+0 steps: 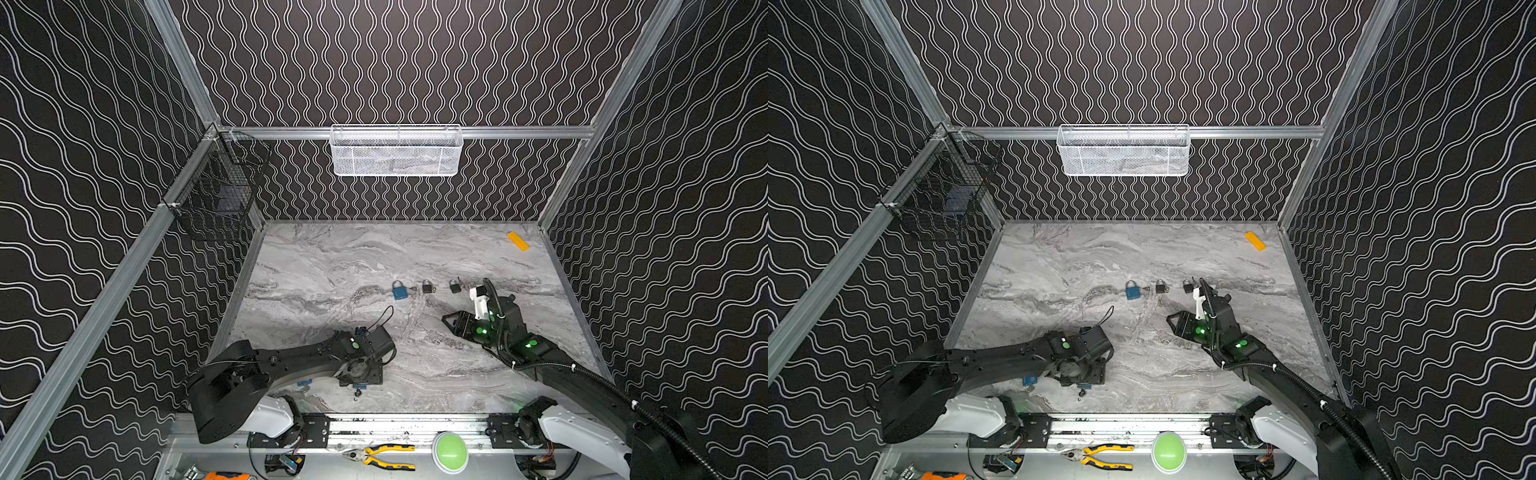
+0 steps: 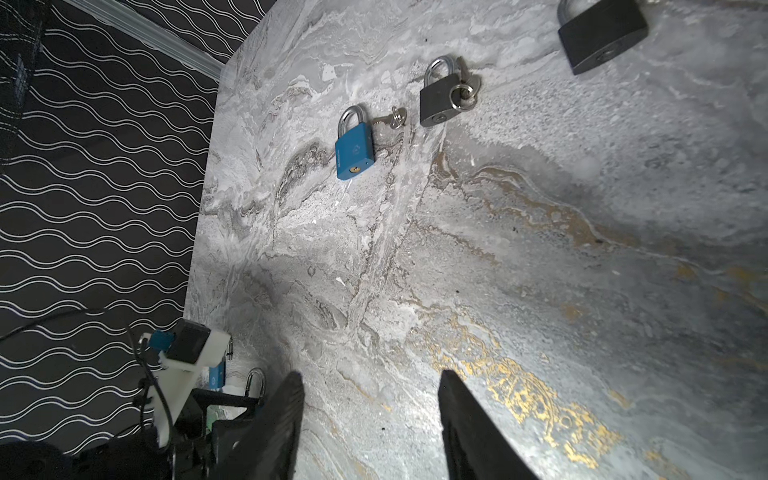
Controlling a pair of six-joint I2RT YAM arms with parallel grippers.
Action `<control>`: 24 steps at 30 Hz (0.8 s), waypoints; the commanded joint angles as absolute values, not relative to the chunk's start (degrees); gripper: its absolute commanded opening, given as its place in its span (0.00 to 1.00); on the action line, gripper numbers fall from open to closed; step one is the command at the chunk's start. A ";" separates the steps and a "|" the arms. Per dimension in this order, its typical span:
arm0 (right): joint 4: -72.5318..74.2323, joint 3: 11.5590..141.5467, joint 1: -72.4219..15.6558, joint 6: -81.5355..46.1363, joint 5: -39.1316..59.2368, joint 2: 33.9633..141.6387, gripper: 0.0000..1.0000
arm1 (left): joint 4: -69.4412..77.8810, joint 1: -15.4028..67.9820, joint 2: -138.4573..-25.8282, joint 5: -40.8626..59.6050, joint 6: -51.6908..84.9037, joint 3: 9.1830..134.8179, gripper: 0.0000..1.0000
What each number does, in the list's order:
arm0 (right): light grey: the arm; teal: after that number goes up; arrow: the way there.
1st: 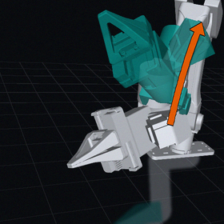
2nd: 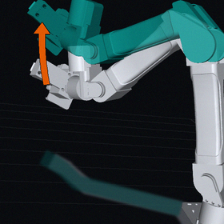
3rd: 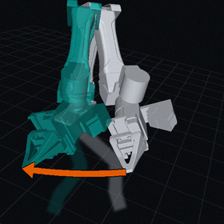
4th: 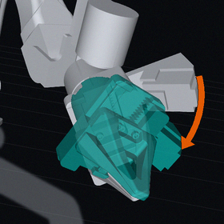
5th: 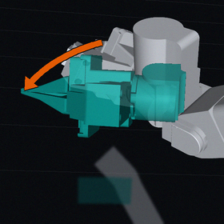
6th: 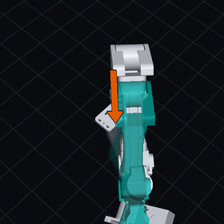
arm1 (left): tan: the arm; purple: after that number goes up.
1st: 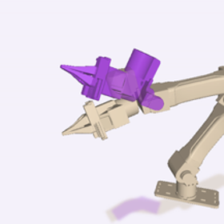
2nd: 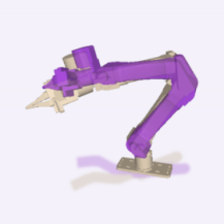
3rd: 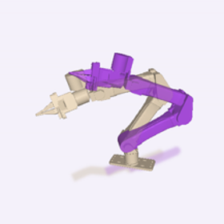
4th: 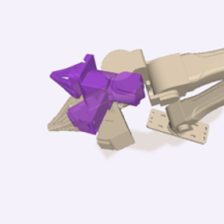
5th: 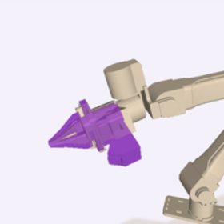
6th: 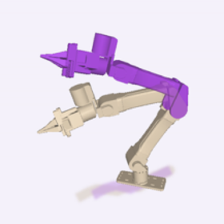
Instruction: Lock with the key
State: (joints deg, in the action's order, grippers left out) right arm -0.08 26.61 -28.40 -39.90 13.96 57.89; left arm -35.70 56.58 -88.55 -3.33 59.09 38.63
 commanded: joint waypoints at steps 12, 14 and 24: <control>1.69 26.20 -28.39 -40.78 12.75 56.58 0.54 | -35.64 56.51 -91.46 -0.46 53.03 39.56 0.54; 1.92 26.02 -28.41 -41.00 12.49 56.26 0.54 | -35.84 56.56 -92.06 0.00 52.65 39.72 0.50; 1.63 25.84 -28.39 -40.10 12.13 55.77 0.54 | -35.26 56.43 -94.96 -0.04 52.37 41.22 0.29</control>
